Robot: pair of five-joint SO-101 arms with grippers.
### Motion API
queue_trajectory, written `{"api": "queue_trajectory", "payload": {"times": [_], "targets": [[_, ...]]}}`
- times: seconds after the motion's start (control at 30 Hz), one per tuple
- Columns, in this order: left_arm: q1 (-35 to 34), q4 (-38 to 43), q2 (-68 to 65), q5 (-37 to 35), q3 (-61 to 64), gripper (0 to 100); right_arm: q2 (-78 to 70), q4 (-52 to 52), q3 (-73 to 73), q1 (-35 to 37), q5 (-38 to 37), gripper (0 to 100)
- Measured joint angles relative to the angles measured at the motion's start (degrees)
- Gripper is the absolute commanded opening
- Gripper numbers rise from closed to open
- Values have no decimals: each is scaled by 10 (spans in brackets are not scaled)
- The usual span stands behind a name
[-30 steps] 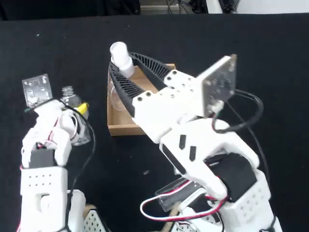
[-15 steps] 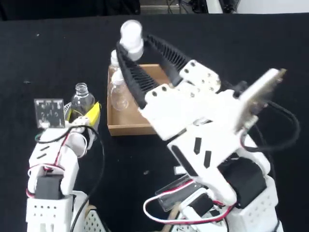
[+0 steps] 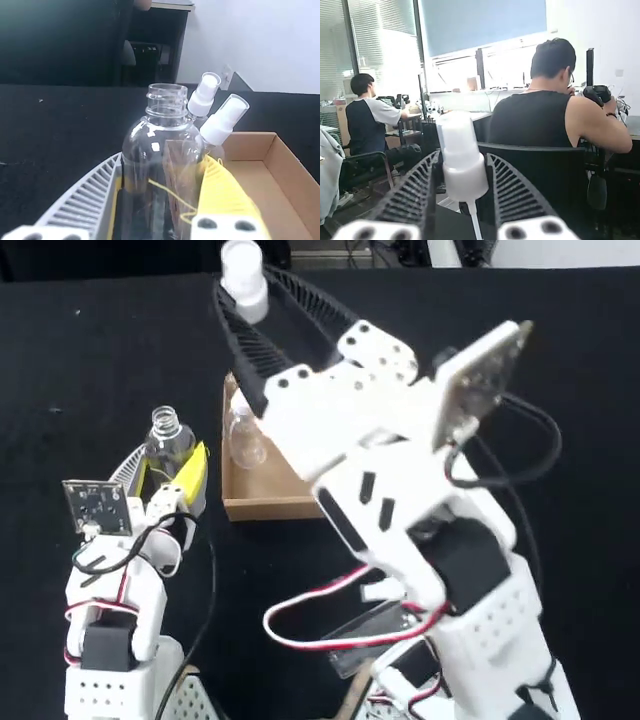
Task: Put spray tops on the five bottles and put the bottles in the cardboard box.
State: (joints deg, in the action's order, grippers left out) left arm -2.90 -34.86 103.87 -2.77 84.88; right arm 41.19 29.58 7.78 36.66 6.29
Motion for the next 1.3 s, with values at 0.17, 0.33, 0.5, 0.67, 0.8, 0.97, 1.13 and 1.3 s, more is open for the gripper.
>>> {"api": "queue_trajectory", "payload": {"times": [0.17, 0.33, 0.5, 0.67, 0.8, 0.97, 1.13, 1.3], "targets": [[0, 0, 2, -1, 7, 30, -51, 0, -32, 39, 0, 11], [0, 0, 2, -1, 28, 30, -68, 0, -42, 44, 0, 11], [0, 53, 1, -4, 94, 30, -68, -9, -47, 46, 0, 11], [0, 240, 0, -5, 110, 30, -68, -21, -47, 46, 0, 11], [0, 328, 1, -5, 111, 30, -68, -34, -47, 46, 0, 11], [0, 345, 1, -5, 111, 30, -72, -82, -47, 46, 0, 11], [0, 345, 1, -5, 111, 30, -133, -92, -87, 65, 0, 11], [0, 345, 1, -5, 111, 30, -156, -49, -125, 87, 0, 11]]}}
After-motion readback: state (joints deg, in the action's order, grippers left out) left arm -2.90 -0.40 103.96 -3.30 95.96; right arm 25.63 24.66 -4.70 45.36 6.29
